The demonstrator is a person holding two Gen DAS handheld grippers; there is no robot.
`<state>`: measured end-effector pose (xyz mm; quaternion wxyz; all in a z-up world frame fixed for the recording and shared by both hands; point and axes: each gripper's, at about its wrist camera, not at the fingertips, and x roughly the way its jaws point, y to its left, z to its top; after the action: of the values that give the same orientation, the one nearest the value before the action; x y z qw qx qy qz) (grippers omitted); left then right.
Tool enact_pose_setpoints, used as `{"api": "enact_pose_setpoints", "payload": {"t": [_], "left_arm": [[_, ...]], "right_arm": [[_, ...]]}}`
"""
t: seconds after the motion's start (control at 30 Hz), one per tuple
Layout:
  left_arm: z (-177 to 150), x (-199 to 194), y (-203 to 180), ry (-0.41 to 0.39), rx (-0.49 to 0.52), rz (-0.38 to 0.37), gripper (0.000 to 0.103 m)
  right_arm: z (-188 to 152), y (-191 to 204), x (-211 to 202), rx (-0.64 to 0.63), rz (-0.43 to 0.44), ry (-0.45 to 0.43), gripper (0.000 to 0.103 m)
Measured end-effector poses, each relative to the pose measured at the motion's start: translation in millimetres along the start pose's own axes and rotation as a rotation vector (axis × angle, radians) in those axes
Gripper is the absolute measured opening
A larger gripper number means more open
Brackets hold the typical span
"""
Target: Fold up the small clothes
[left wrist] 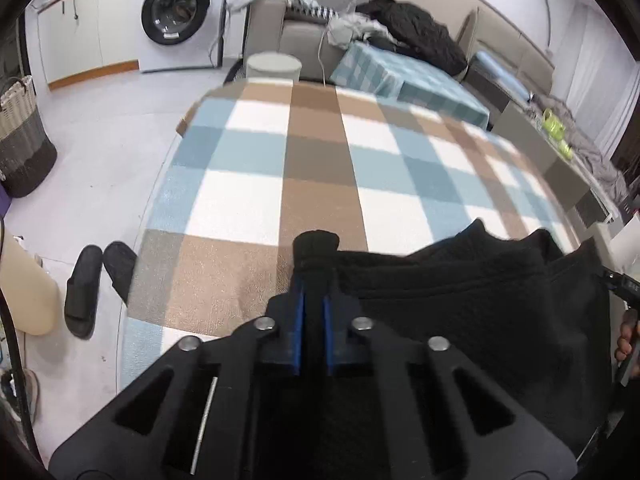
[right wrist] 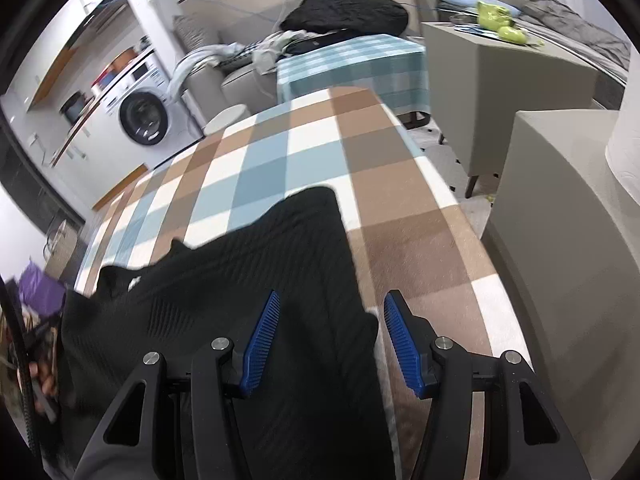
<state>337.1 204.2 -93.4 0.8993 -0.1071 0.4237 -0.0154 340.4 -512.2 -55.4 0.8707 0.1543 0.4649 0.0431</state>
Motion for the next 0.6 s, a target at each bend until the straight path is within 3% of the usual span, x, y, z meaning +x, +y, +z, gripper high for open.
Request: {"api": "enact_pose_setpoints", "payload": {"t": [0.13, 0.17, 0.23, 0.3, 0.37, 0.5, 0.6], "left_arm": [[1, -24, 4, -0.07, -0.013, 0.012, 0.004], [2, -31, 6, -0.084, -0.02, 0.01, 0.004], [2, -43, 8, -0.107, -0.026, 0.001, 0.004], [2, -55, 9, -0.13, -0.025, -0.003, 0.004], [1, -66, 9, -0.148, -0.018, -0.002, 0.004], [2, -76, 12, -0.174, -0.033, 0.007, 0.004], [7, -74, 14, -0.175, -0.047, 0.019, 0.004]], "right_arm": [[14, 4, 10, 0.015, 0.007, -0.019, 0.055], [16, 7, 13, -0.003, 0.014, -0.025, 0.05], [19, 16, 16, -0.051, 0.02, -0.03, 0.023], [19, 24, 11, -0.093, 0.021, -0.061, 0.007], [19, 27, -3, -0.119, 0.061, -0.117, 0.005], [19, 31, -53, -0.142, 0.033, -0.306, 0.004], [26, 29, -67, -0.117, 0.037, -0.352, 0.004]]}}
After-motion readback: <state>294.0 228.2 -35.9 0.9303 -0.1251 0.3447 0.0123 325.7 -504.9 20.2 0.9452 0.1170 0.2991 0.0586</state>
